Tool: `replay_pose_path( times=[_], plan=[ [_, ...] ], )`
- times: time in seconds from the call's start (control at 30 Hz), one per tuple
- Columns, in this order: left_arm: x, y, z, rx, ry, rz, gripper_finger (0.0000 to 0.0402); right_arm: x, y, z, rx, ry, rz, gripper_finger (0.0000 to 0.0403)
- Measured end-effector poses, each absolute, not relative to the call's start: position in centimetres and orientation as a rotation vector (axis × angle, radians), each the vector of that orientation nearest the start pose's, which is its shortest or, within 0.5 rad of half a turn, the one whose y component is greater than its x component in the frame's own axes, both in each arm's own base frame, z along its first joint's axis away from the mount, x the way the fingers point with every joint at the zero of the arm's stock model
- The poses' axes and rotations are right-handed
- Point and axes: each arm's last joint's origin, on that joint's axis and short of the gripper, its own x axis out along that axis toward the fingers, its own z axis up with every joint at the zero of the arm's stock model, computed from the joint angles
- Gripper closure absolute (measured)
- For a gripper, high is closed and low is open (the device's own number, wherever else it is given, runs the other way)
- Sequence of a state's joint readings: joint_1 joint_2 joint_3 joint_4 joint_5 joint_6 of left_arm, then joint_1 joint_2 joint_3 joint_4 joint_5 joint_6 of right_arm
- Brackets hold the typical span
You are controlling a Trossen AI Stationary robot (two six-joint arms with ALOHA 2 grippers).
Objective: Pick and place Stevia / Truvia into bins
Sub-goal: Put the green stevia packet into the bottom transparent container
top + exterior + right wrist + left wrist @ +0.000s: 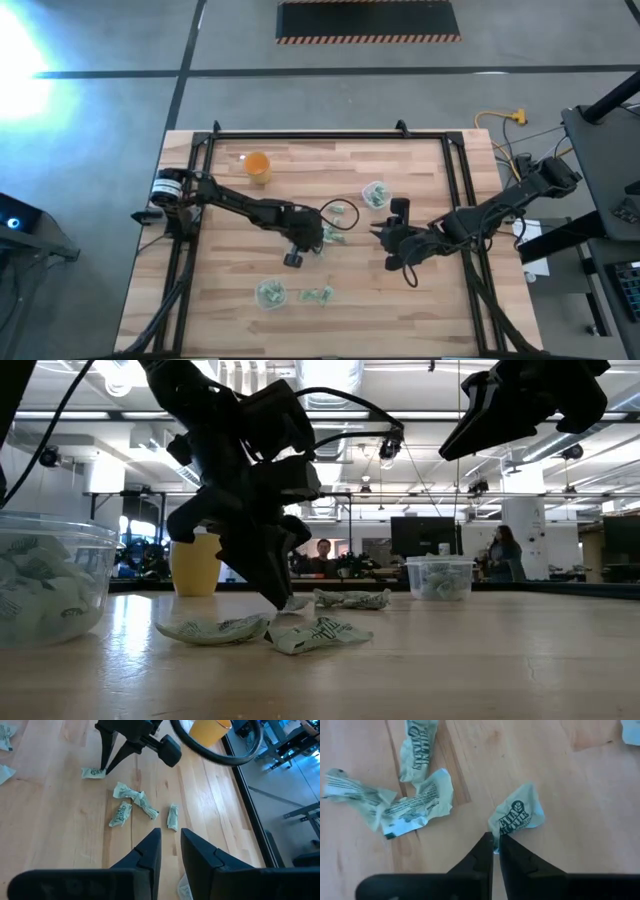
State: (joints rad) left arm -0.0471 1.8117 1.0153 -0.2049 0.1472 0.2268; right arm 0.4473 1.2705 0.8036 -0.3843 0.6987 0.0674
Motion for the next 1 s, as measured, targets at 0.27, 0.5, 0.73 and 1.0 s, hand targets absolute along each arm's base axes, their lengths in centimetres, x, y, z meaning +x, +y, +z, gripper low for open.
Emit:
replay_pose_path(
  times=[0.27,0.5,0.73,1.0],
  plan=[
    [33.4,-2.9,17.7,0.172,0.982,-0.237,0.0399,23.0,9.0,22.9,-0.403,0.714,-0.259,0.0337],
    [30.7,-5.6,21.0,0.223,0.955,-0.174,0.0399,22.9,8.9,22.8,-0.396,0.717,-0.261,0.0344],
    [27.7,-9.1,23.3,0.262,0.935,-0.138,0.04,22.9,8.9,22.7,-0.386,0.718,-0.264,0.0344],
    [25.2,-12.2,24.1,0.231,0.923,-0.155,0.04,22.9,8.9,22.7,-0.373,0.716,-0.269,0.0341]
  ],
)
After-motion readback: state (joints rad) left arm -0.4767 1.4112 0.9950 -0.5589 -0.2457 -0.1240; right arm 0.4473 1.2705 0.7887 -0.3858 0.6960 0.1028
